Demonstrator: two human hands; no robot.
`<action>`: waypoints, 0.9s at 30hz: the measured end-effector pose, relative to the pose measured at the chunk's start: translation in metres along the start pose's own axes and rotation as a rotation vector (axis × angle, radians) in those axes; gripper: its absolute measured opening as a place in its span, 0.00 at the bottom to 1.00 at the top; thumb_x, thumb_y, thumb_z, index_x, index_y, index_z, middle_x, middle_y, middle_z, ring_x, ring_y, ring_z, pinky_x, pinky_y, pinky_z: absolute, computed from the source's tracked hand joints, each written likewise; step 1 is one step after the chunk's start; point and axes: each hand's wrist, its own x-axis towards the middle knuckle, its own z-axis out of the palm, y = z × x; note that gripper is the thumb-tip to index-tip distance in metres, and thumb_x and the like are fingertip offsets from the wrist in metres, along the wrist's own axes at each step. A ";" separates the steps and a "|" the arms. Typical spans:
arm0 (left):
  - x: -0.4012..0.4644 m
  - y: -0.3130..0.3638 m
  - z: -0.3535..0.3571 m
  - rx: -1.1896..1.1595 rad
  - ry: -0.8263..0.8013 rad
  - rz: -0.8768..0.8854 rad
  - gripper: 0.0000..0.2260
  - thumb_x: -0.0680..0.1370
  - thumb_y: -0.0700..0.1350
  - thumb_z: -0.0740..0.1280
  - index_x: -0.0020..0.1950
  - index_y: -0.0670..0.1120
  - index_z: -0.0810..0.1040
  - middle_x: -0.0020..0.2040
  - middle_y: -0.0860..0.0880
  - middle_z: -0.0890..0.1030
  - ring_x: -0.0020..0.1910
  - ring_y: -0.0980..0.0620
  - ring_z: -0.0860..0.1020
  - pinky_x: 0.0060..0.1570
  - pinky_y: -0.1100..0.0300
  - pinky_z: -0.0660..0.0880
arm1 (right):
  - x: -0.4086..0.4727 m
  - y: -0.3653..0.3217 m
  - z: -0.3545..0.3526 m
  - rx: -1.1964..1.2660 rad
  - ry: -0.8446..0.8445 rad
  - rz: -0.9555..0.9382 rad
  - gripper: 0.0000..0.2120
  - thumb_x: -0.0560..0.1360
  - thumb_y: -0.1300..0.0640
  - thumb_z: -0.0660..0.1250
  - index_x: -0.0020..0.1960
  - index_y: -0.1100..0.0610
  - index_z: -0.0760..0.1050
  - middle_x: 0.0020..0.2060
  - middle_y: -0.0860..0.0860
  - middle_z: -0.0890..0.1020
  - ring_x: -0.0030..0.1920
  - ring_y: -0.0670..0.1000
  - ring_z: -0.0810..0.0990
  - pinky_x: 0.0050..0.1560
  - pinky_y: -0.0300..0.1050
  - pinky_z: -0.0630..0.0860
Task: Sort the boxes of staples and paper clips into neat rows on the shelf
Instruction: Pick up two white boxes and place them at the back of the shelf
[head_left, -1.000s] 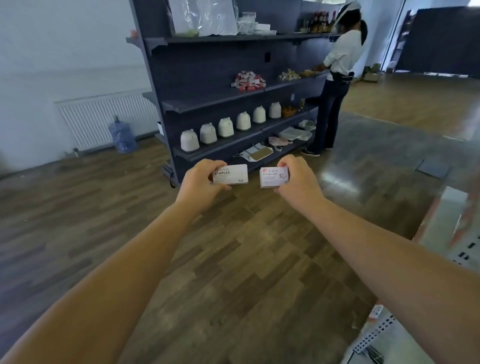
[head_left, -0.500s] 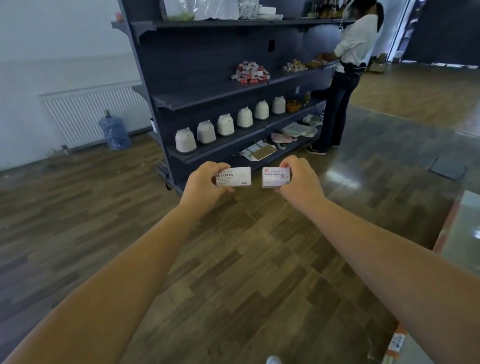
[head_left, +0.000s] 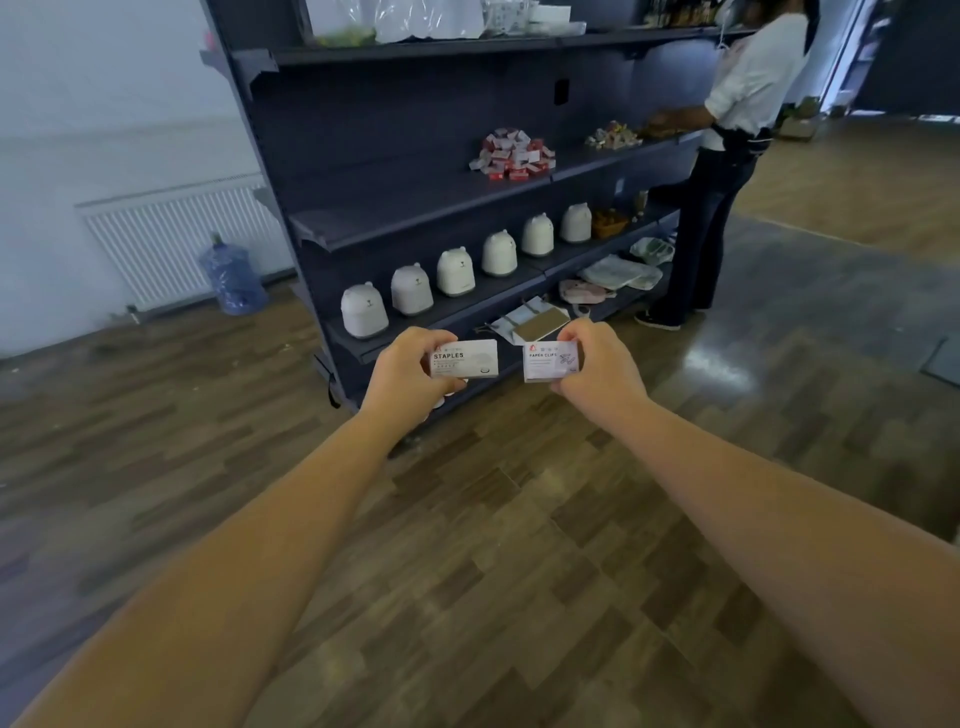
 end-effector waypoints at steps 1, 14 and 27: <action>0.011 -0.005 0.002 -0.012 0.001 -0.020 0.20 0.69 0.38 0.74 0.60 0.46 0.76 0.52 0.52 0.73 0.48 0.56 0.71 0.41 0.73 0.67 | 0.013 0.002 0.004 0.011 -0.010 0.006 0.19 0.69 0.64 0.71 0.56 0.55 0.68 0.55 0.53 0.71 0.49 0.50 0.73 0.44 0.43 0.72; 0.199 -0.110 0.005 -0.256 -0.011 -0.113 0.19 0.68 0.35 0.75 0.53 0.50 0.75 0.50 0.50 0.78 0.46 0.56 0.77 0.45 0.68 0.75 | 0.213 0.010 0.080 0.073 -0.051 -0.051 0.18 0.68 0.64 0.72 0.54 0.55 0.69 0.52 0.51 0.71 0.50 0.50 0.72 0.47 0.46 0.71; 0.385 -0.184 0.021 -0.320 -0.033 -0.129 0.19 0.67 0.33 0.75 0.51 0.51 0.75 0.49 0.51 0.79 0.48 0.55 0.77 0.45 0.66 0.75 | 0.407 0.019 0.144 0.125 -0.076 -0.033 0.19 0.68 0.64 0.72 0.55 0.55 0.70 0.53 0.52 0.72 0.48 0.49 0.71 0.44 0.41 0.68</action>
